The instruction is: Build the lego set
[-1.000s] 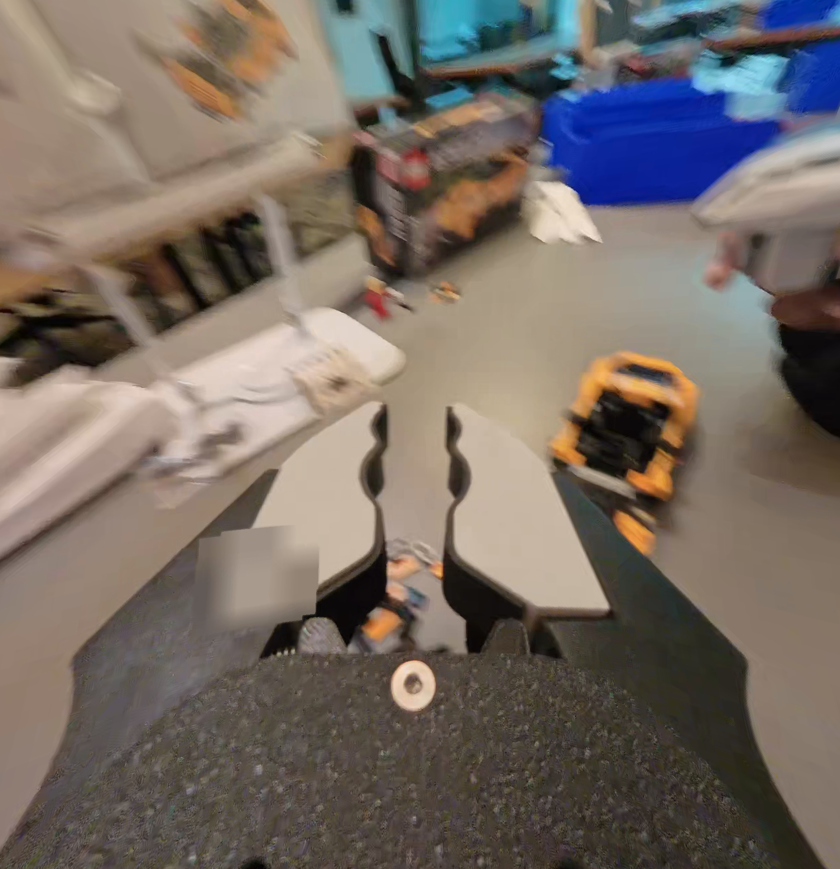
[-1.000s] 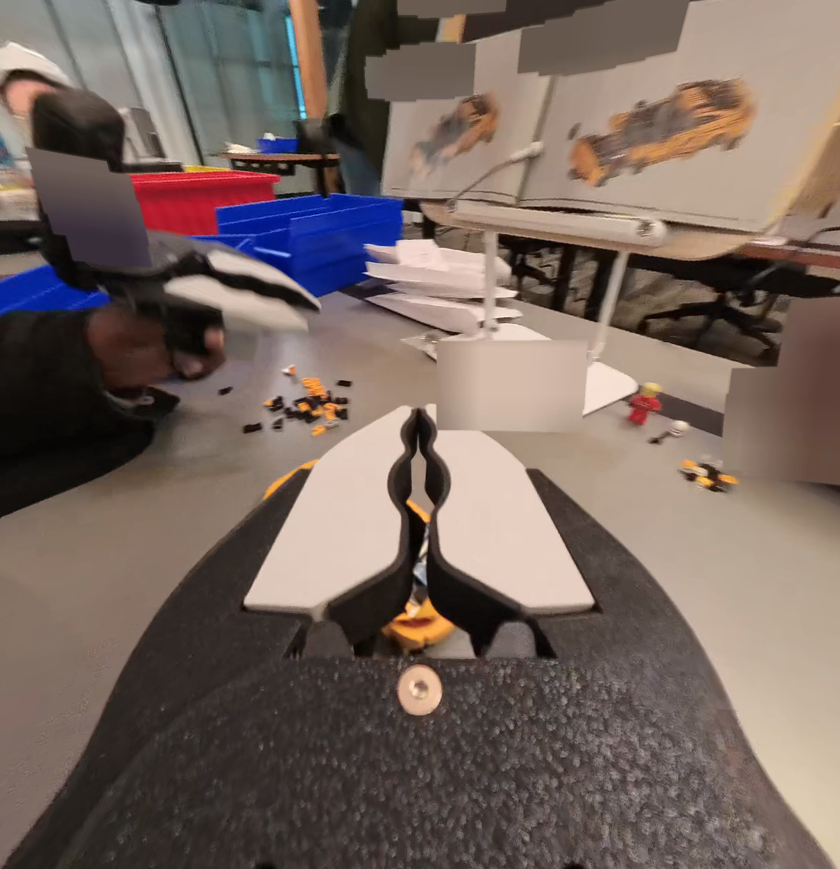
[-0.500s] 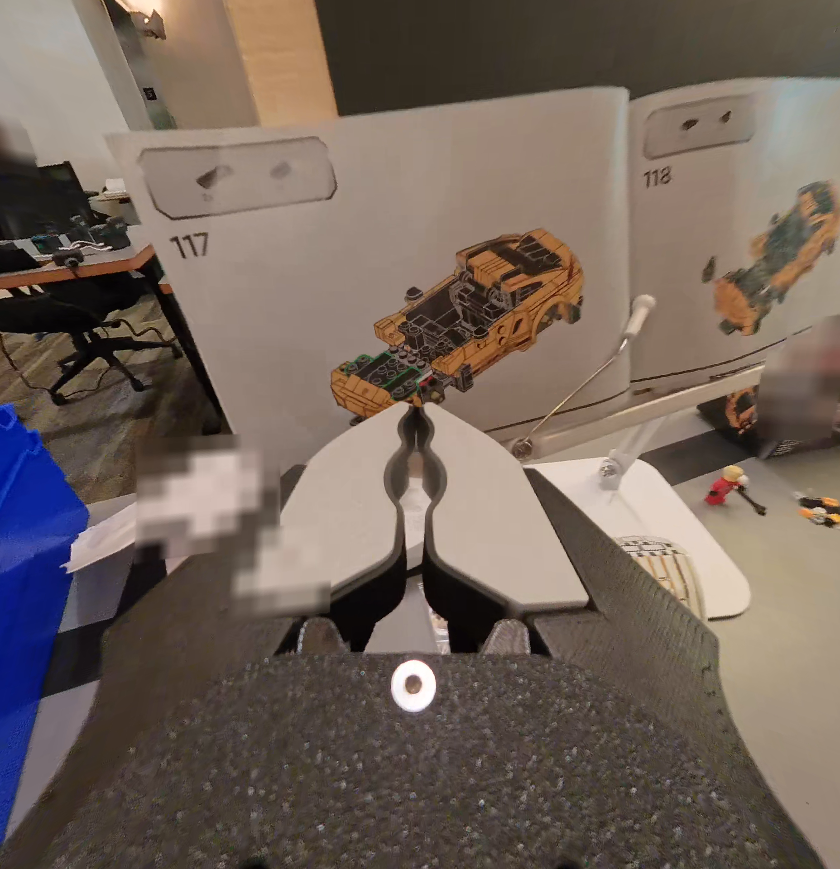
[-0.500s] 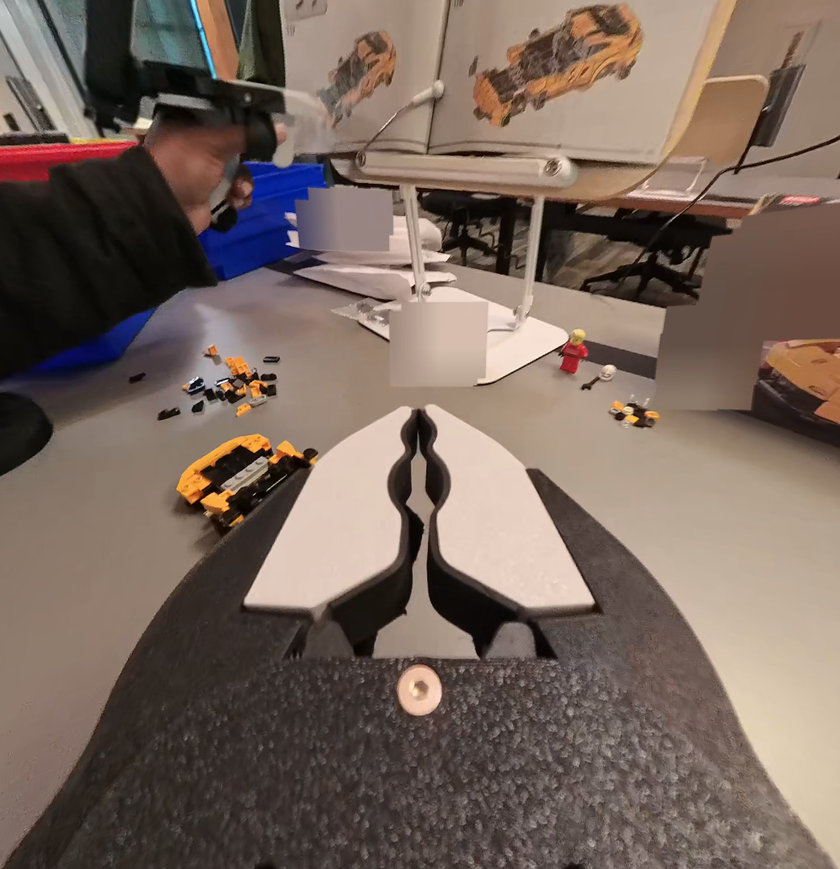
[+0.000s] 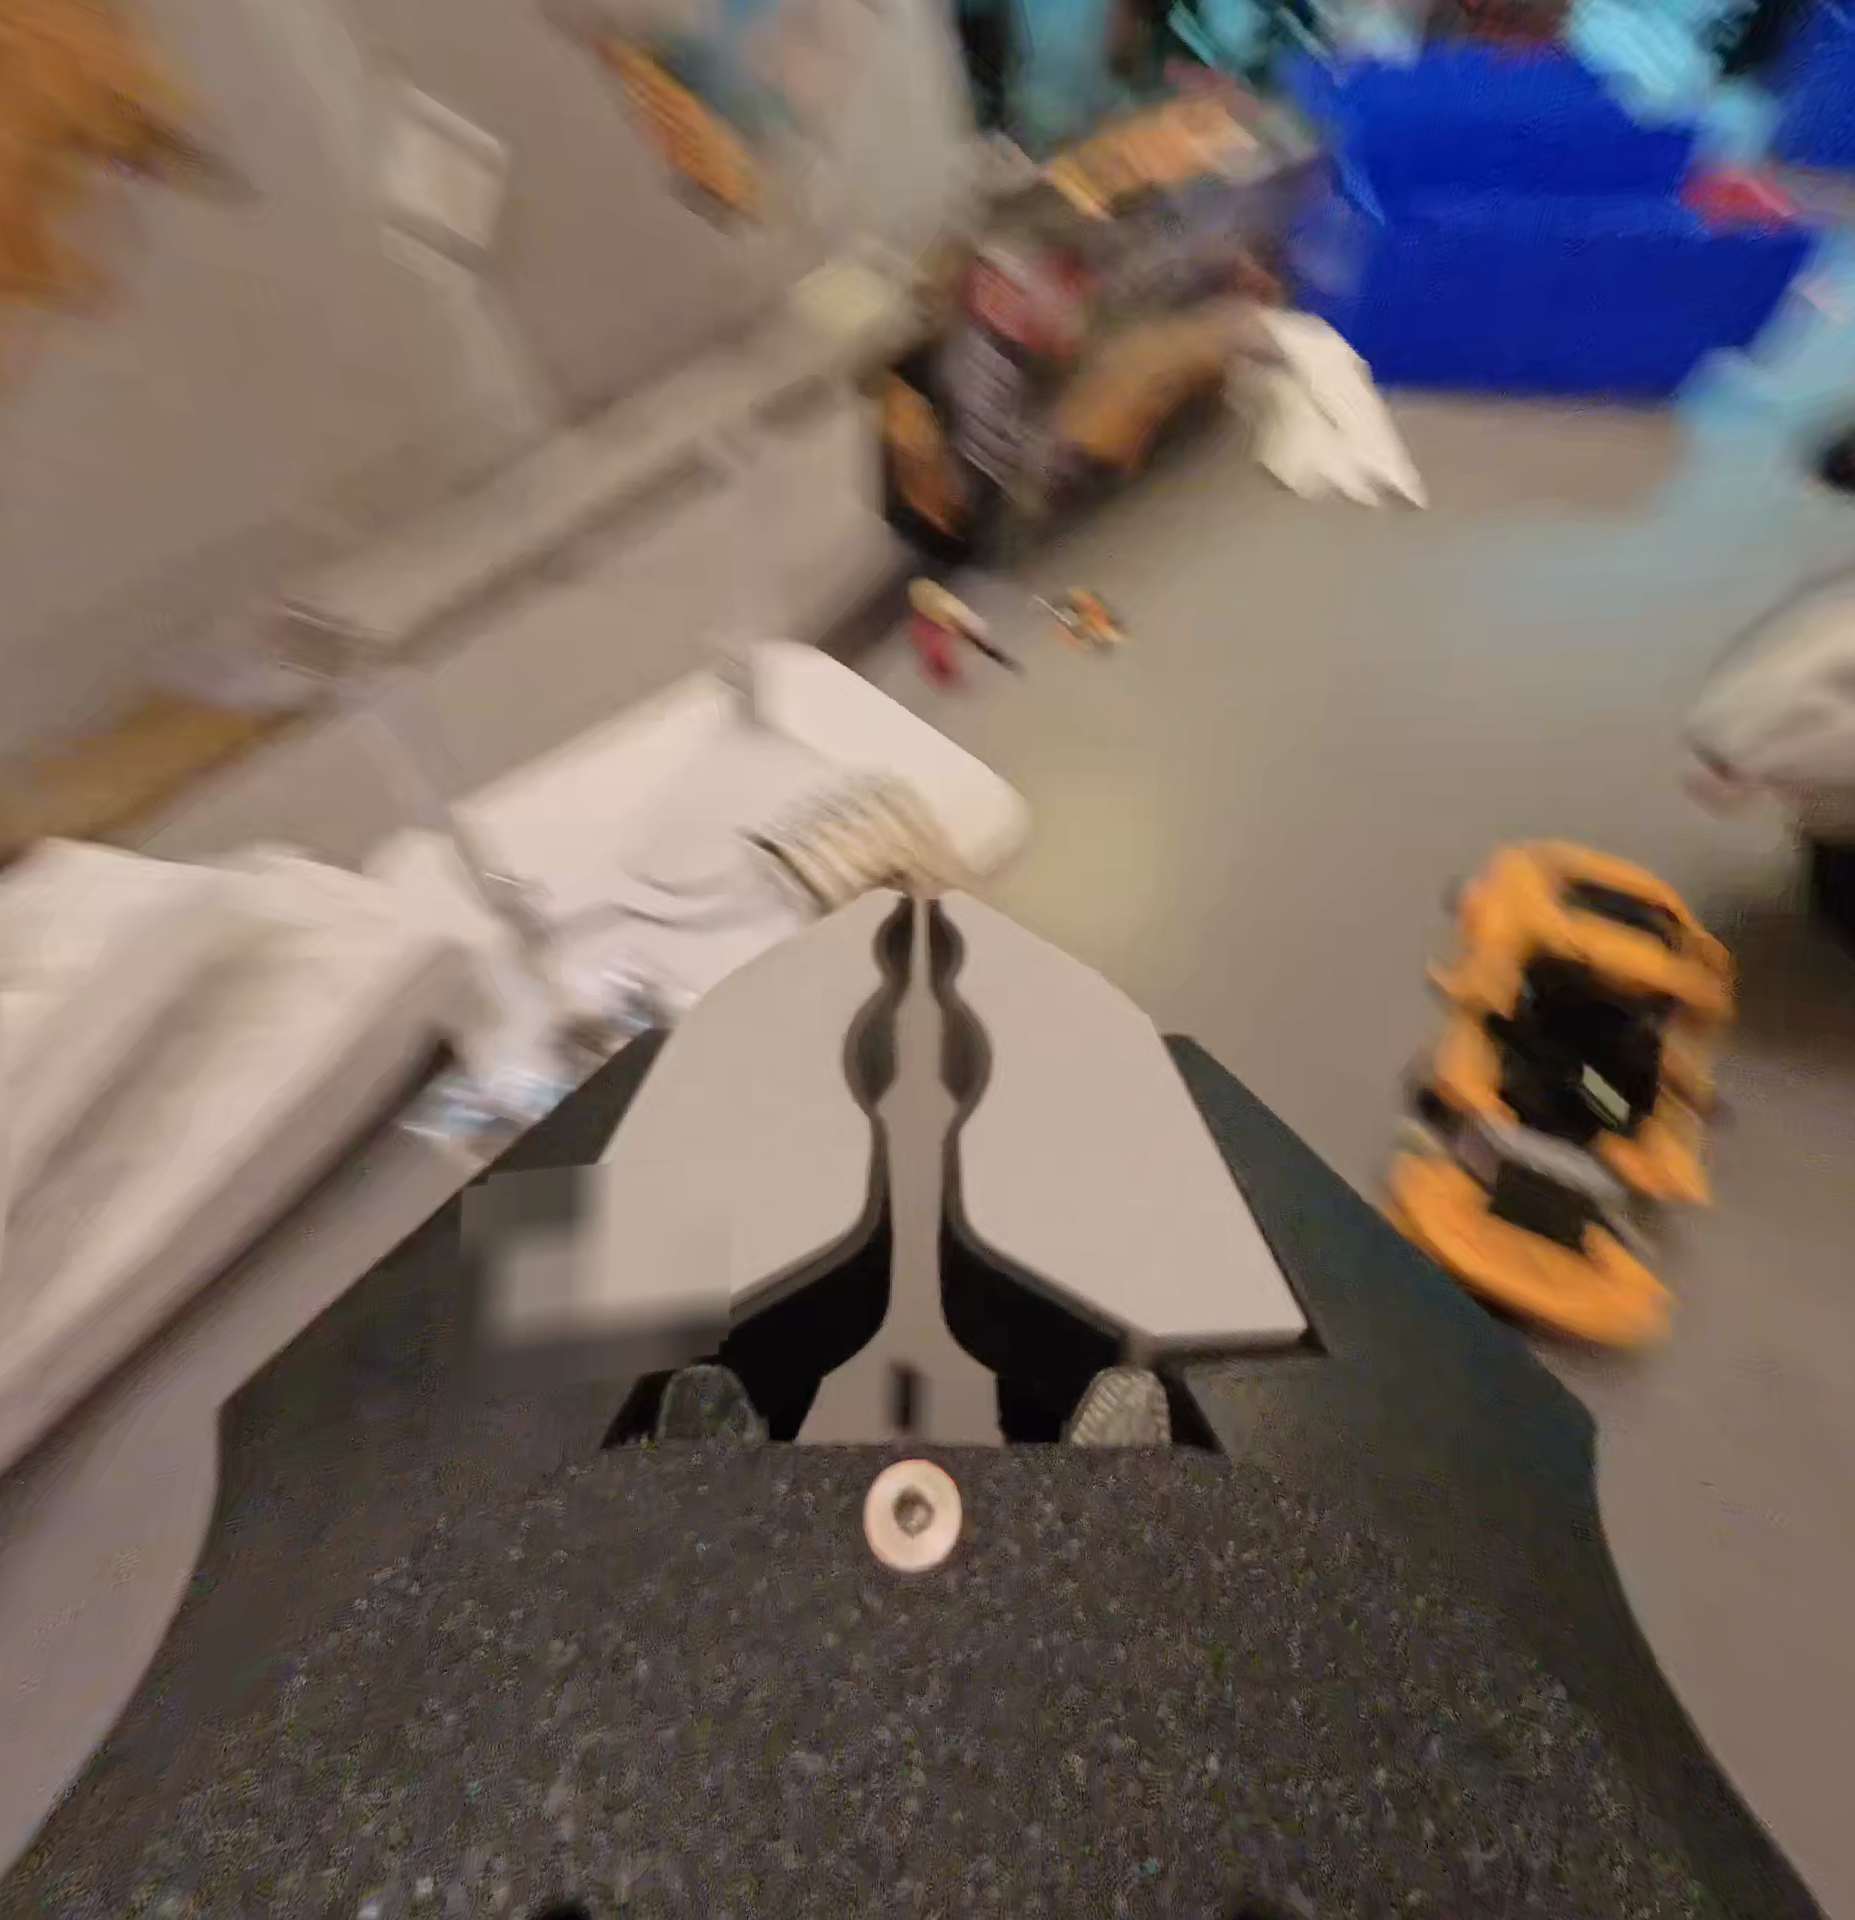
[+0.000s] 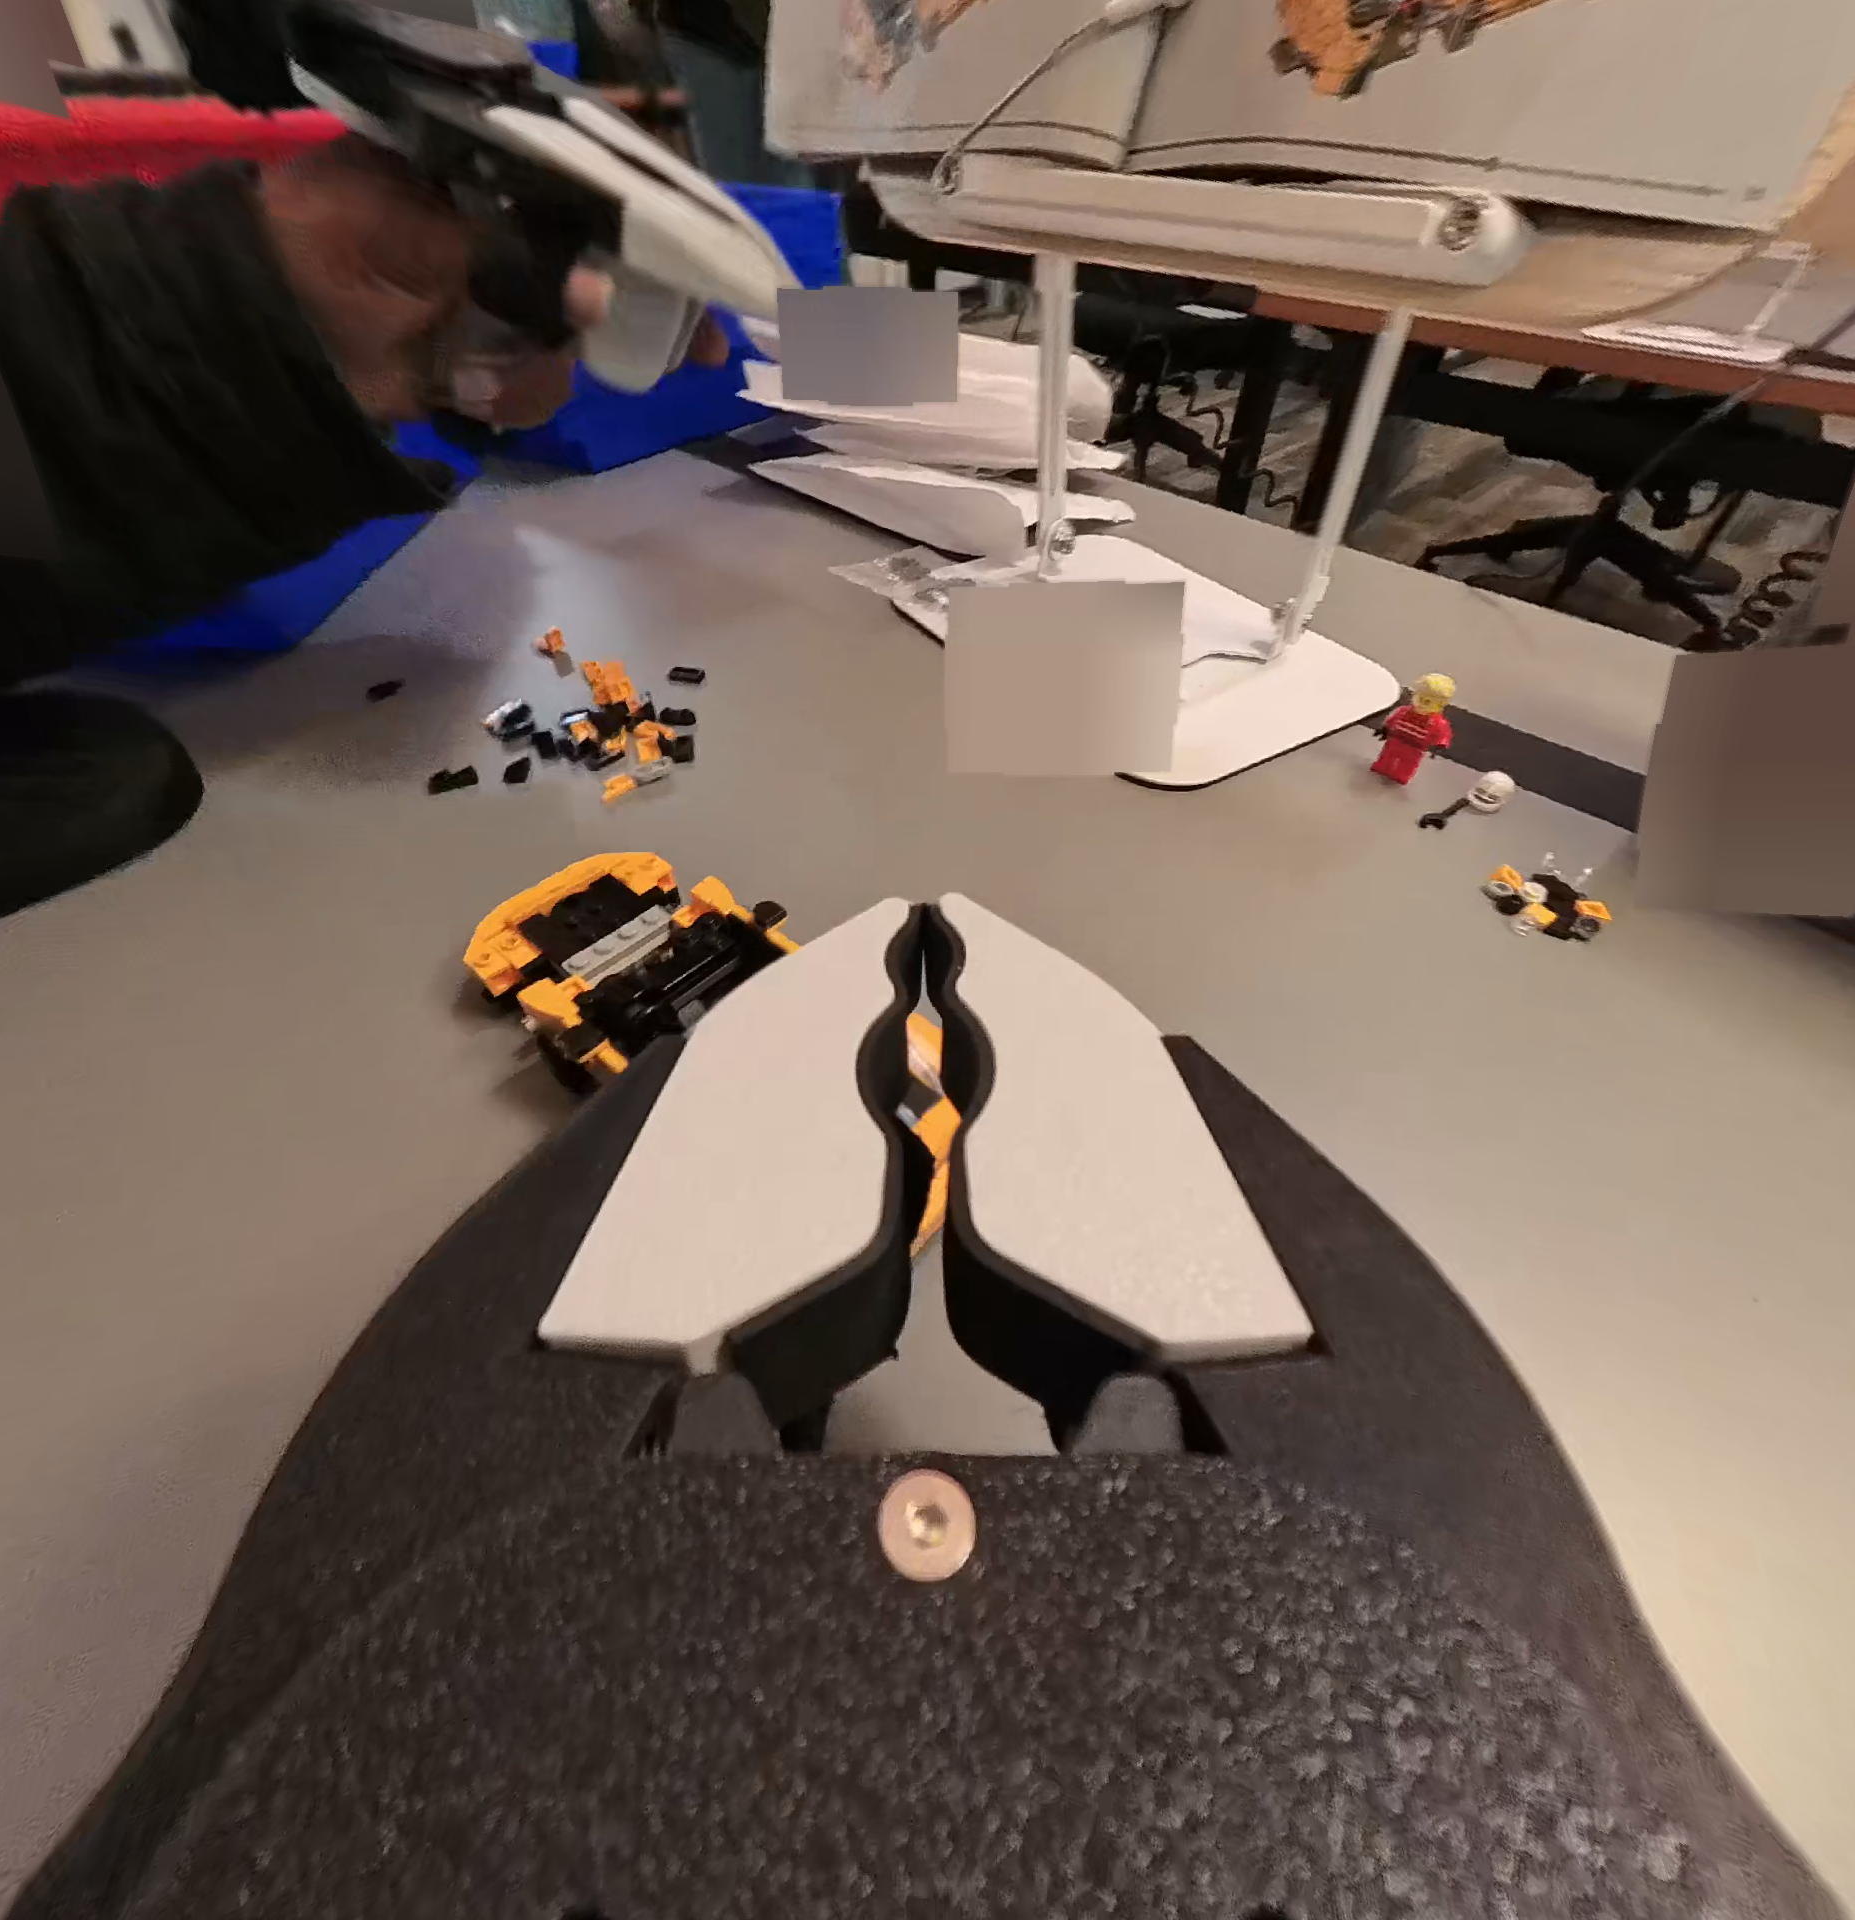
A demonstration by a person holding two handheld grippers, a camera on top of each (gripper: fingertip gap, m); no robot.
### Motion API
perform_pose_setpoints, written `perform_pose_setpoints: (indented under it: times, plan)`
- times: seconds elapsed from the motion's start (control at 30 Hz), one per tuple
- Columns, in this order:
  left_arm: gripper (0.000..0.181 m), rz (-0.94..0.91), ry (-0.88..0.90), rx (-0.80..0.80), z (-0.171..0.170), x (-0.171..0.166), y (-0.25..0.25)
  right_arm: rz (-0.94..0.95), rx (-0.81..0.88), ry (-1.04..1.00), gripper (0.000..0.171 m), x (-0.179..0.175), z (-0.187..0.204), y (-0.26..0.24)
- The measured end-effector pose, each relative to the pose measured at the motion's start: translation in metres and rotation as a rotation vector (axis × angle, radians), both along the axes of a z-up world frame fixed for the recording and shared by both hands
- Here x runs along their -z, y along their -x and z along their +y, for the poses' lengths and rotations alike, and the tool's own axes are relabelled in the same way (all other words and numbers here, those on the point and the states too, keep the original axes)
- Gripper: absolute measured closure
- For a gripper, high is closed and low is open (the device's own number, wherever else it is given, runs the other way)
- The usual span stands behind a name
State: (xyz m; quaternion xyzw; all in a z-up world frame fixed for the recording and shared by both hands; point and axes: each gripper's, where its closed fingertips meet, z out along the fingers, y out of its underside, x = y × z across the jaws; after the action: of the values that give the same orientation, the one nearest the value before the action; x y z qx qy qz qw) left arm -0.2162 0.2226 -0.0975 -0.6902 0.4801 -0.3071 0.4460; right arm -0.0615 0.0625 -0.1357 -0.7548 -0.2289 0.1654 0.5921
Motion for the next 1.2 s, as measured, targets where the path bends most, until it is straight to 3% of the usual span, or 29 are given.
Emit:
perform_pose_setpoints:
  times: [0.07, 0.1, 0.2, 0.33, 0.43, 0.83, 0.93, 1.0, 1.2]
  plan:
    - [0.169, 0.140, 0.066, 0.147, -0.055, 0.034, 0.003, -0.075, -0.049, 0.002, 0.171, 0.005, -0.005, 0.008]
    - [0.164, 0.204, 0.078, 0.202, -0.078, 0.050, 0.007, -0.129, -0.077, 0.006, 0.162, 0.008, -0.007, 0.012]
    - [0.156, 0.411, 0.075, 0.245, -0.118, 0.087, 0.031, -0.280, -0.153, 0.015, 0.150, 0.017, -0.014, 0.022]
    - [0.155, 0.620, 0.137, 0.077, -0.123, 0.111, 0.074, -0.432, -0.198, 0.024, 0.144, 0.021, -0.015, 0.020]
    - [0.153, 0.686, 0.205, 0.018, -0.130, 0.126, 0.090, -0.423, -0.205, 0.024, 0.145, 0.016, -0.014, 0.019]
    - [0.164, 0.568, 0.233, -0.005, -0.132, 0.131, 0.080, -0.385, -0.239, 0.085, 0.142, 0.035, -0.015, 0.021]
    - [0.168, 0.563, 0.203, 0.023, -0.134, 0.131, 0.076, -0.425, -0.279, 0.112, 0.131, 0.041, -0.017, 0.023]
    - [0.156, 0.579, 0.195, 0.045, -0.138, 0.128, 0.077, -0.464, -0.315, 0.117, 0.123, 0.041, -0.016, 0.023]
    - [0.147, 0.522, 0.191, -0.096, -0.126, 0.100, 0.091, -0.579, -0.583, 0.322, 0.081, 0.066, -0.010, 0.024]
